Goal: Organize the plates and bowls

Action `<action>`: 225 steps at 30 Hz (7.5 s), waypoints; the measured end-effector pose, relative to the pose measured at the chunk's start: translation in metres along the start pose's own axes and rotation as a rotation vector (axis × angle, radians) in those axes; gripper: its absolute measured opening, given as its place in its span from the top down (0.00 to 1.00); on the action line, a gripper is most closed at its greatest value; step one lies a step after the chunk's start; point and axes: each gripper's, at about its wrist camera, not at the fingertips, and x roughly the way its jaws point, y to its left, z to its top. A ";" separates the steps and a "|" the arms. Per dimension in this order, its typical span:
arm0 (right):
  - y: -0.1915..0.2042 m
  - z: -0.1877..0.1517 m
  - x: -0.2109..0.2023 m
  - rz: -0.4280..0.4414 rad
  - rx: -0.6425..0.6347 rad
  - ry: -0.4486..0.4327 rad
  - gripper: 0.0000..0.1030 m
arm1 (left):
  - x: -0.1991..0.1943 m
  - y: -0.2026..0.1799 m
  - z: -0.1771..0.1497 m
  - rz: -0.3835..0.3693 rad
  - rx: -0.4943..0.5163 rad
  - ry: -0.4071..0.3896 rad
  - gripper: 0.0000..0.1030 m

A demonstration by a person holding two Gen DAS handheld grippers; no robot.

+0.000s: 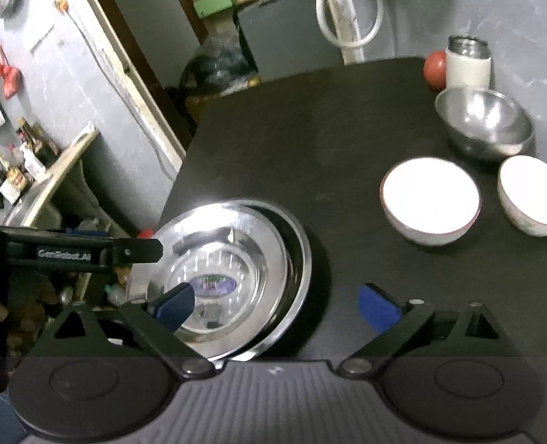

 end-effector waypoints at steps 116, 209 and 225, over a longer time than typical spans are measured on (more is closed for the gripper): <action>-0.078 -0.018 -0.081 -0.294 0.134 -0.185 0.78 | 0.024 -0.160 0.051 -0.453 0.167 0.063 0.86; -0.082 -0.052 -0.085 -0.142 0.198 -0.055 0.47 | 0.019 -0.146 0.012 -0.302 0.148 0.238 0.43; -0.088 -0.045 -0.080 -0.184 0.330 -0.134 0.00 | 0.034 -0.134 0.045 -0.298 0.120 0.170 0.01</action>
